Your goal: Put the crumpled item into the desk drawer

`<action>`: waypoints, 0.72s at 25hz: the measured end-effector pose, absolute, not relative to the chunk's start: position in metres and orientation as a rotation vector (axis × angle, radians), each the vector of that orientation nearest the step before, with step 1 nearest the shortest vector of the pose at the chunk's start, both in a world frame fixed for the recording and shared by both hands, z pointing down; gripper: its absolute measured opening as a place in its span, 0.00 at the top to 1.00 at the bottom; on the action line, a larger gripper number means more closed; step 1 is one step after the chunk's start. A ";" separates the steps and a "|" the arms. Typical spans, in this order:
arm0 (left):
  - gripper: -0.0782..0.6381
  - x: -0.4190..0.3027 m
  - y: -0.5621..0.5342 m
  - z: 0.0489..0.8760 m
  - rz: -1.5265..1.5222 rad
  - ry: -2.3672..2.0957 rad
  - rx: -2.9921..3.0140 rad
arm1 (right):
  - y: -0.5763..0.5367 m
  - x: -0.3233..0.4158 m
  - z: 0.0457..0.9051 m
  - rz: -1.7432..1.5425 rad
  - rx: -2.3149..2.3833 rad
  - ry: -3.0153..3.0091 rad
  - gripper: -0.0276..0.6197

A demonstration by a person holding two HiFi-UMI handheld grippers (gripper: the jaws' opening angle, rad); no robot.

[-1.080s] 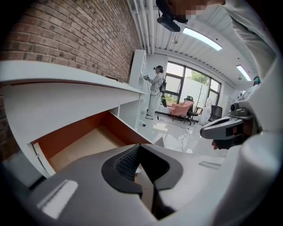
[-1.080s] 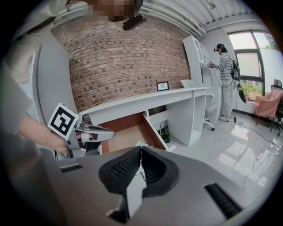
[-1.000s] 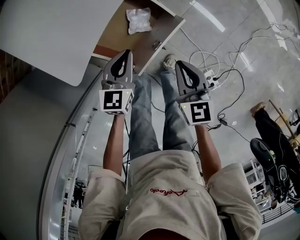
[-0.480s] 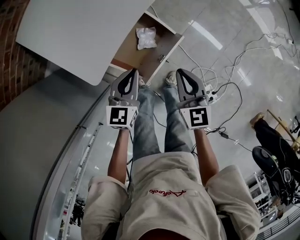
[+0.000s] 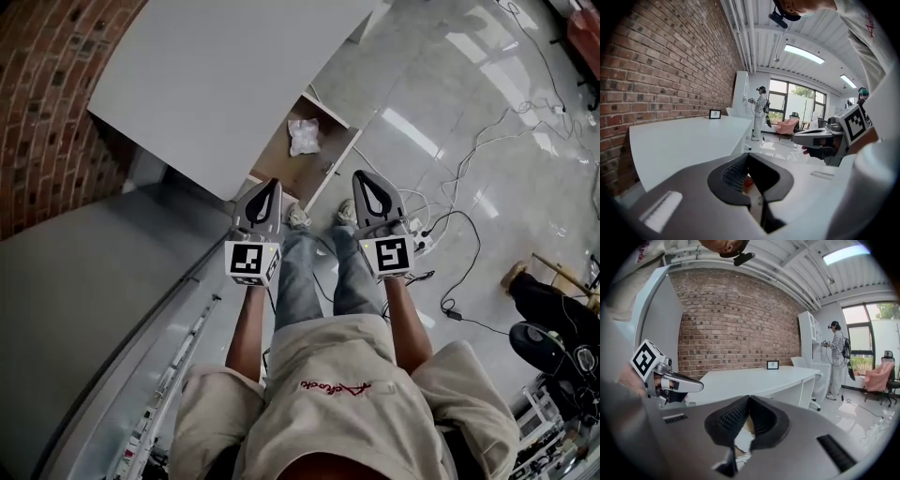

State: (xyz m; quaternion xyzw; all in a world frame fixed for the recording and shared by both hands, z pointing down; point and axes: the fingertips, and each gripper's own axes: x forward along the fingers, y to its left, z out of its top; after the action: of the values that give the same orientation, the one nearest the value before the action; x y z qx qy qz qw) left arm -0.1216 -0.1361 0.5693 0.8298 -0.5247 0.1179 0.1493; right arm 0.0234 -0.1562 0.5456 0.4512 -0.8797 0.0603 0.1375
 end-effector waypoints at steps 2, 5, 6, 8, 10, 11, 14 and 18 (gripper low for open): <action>0.88 -0.122 -0.137 0.553 0.328 -1.506 2.399 | -0.156 0.024 0.529 0.184 1.321 -2.561 0.94; 0.88 -0.121 -0.140 0.528 0.320 -1.512 2.422 | -0.156 0.023 0.504 0.171 1.312 -2.580 0.94; 0.88 -0.122 -0.142 0.520 0.311 -1.519 2.426 | -0.157 0.022 0.497 0.159 1.307 -2.586 0.94; 0.88 -0.123 -0.148 0.505 0.291 -1.528 2.436 | -0.159 0.022 0.482 0.133 1.300 -2.595 0.94; 0.88 -0.123 -0.150 0.494 0.278 -1.526 2.445 | -0.159 0.023 0.472 0.128 1.291 -2.588 0.94; 0.88 -0.124 -0.149 0.489 0.277 -1.525 2.446 | -0.158 0.024 0.467 0.135 1.286 -2.581 0.94; 0.88 -0.126 -0.151 0.471 0.272 -1.533 2.446 | -0.159 0.028 0.450 0.139 1.286 -2.580 0.94; 0.88 -0.128 -0.154 0.445 0.256 -1.549 2.449 | -0.165 0.033 0.420 0.108 1.307 -2.600 0.94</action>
State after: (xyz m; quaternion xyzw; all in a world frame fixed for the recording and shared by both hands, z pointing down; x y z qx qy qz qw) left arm -0.1284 -0.1545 0.4452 0.8361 -0.5290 0.0875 0.1158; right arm 0.0332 -0.1652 0.4195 0.4458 -0.8870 0.0370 0.1146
